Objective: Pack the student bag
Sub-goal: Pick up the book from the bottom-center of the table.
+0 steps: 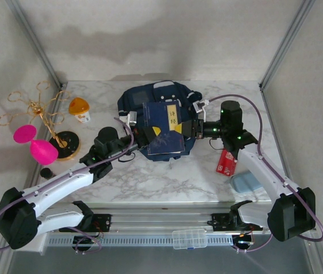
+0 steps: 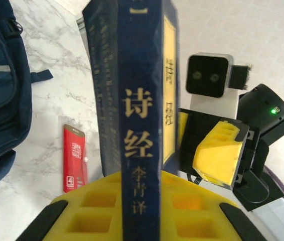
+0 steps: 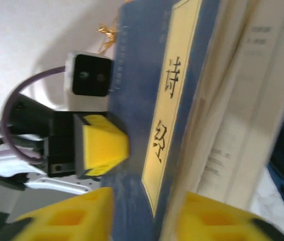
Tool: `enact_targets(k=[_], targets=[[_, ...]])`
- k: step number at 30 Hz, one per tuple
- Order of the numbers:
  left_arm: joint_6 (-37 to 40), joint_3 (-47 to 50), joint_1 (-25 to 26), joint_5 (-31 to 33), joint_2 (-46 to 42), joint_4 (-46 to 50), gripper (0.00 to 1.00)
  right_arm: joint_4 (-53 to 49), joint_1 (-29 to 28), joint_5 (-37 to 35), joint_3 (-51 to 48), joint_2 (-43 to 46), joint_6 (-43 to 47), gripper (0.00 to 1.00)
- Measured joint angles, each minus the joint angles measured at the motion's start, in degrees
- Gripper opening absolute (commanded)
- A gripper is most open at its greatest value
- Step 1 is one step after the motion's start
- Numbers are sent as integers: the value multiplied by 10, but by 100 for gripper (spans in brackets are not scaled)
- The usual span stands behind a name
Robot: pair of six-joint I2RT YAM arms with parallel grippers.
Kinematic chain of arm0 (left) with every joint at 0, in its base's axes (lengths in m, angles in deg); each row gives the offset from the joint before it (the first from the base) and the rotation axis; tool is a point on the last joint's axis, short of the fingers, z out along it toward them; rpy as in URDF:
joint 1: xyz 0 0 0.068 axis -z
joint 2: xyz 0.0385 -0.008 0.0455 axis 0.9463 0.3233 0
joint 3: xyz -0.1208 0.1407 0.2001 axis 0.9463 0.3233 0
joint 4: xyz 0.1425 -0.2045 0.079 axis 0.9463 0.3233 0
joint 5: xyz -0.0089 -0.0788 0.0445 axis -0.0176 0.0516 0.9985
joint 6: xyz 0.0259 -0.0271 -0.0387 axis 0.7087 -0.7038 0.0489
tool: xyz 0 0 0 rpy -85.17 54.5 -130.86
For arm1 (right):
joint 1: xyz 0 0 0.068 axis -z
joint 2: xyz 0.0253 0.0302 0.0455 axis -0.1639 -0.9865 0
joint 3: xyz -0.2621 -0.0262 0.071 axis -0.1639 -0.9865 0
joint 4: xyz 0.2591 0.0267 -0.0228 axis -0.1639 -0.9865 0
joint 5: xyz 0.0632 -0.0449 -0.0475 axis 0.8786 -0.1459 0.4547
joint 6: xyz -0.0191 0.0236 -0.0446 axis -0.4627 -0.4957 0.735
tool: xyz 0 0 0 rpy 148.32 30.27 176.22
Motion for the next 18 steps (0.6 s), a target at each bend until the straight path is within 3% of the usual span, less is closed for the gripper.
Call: enact_targets(k=[5,8,12,15,18], targets=[[-1,-18,1,-2,12,-14,0,-69,21,-66,-6,17,1,98],[-10,-23,4,-11,24,-43,0,-52,24,-52,-27,29,-20,99],[-13,-45,11,-16,51,-54,0,65,24,9,-83,53,-109,99],[-6,-61,12,-13,66,-42,0,133,24,42,-92,60,-157,89],[6,-74,12,-6,72,-14,0,156,23,52,-92,64,-170,73]])
